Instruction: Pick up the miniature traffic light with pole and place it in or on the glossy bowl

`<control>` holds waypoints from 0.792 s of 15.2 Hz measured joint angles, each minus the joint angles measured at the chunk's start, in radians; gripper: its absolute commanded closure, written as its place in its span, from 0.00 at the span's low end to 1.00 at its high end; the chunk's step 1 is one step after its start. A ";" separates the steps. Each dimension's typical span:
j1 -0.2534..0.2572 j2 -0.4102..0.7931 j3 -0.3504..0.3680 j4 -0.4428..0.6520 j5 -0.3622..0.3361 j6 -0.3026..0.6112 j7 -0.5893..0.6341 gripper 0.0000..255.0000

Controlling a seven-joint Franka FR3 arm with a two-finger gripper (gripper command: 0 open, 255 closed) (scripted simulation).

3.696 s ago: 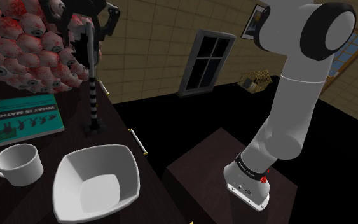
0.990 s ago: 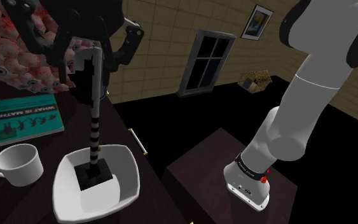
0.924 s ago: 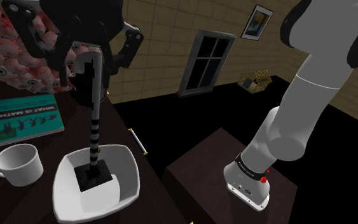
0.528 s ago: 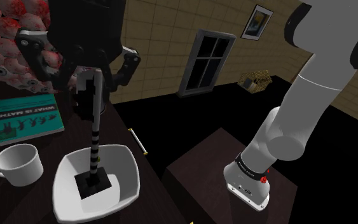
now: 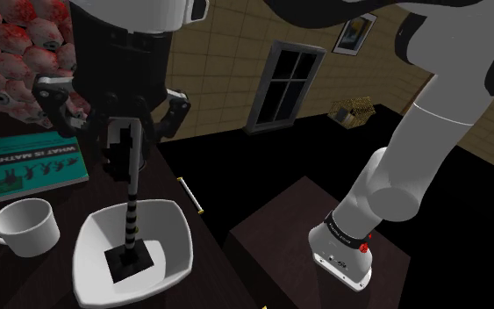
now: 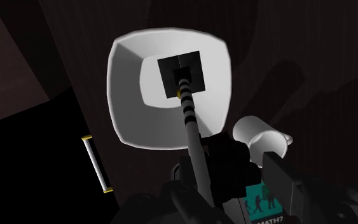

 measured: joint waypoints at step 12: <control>0.007 0.004 0.004 0.048 -0.003 -0.045 0.003 0.00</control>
